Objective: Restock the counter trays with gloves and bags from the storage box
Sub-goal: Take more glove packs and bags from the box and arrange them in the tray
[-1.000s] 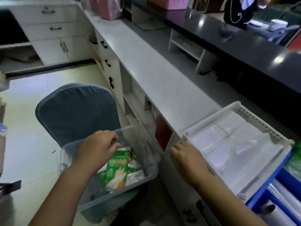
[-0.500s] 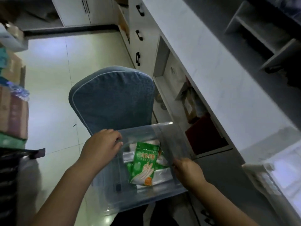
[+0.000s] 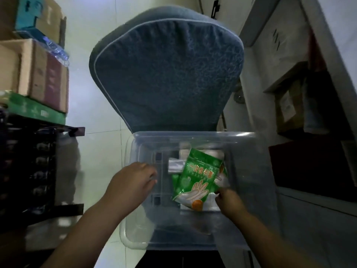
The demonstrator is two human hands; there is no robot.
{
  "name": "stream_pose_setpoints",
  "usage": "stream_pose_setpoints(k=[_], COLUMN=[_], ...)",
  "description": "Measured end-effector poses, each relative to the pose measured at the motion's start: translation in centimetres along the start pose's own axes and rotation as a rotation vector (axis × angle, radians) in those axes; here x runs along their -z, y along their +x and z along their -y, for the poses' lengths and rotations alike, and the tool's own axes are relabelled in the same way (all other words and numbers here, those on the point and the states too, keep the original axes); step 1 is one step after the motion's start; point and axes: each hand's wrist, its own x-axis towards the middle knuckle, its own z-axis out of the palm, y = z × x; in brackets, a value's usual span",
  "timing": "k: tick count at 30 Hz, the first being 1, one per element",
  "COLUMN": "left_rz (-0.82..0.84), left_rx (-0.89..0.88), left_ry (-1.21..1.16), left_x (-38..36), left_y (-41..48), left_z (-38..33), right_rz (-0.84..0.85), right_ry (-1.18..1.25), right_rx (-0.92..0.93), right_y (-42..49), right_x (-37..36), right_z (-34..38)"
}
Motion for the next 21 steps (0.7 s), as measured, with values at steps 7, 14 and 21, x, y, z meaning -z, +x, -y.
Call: stream_pose_setpoints(k=[7, 14, 21], left_rz=[0.063, 0.121, 0.174], left_rx=[-0.019, 0.050, 0.205], left_ry=[-0.057, -0.038, -0.034], left_x=[-6.0, -11.3, -16.3], left_y=[4.3, 7.5, 10.5], left_z=[-0.6, -0.9, 1.3], right_rz=[-0.090, -0.014, -0.246], right_ry=[0.542, 0.807, 0.716], right_rx=[-0.151, -0.273, -0.405], right_y=[7.9, 9.8, 8.5], right_x=[-3.9, -5.7, -5.9], right_z=[0.3, 0.7, -1.3])
